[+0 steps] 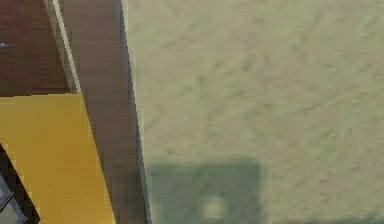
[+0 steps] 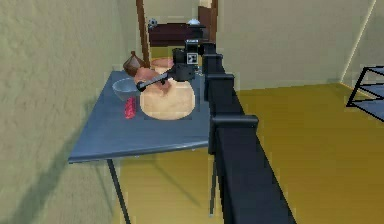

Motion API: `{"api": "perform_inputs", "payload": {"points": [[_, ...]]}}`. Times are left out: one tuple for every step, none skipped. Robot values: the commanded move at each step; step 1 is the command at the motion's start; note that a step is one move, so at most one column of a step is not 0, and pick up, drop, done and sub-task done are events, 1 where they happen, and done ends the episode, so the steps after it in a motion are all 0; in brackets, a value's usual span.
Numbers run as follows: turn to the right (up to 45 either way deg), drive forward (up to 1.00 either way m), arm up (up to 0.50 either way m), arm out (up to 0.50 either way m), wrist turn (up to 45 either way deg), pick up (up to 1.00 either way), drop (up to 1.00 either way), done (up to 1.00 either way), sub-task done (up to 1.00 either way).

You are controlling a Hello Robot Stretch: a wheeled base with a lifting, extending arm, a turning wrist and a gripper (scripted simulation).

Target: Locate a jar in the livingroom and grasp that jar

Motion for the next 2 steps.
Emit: {"api": "perform_inputs", "payload": {"points": [[0.0, 0.00, 0.00, 0.00, 0.0, 1.00, 0.00, 0.00, 0.00], [0.0, 0.00, 0.00, 0.00, 0.0, 0.00, 0.00, 1.00, 0.00]]}}
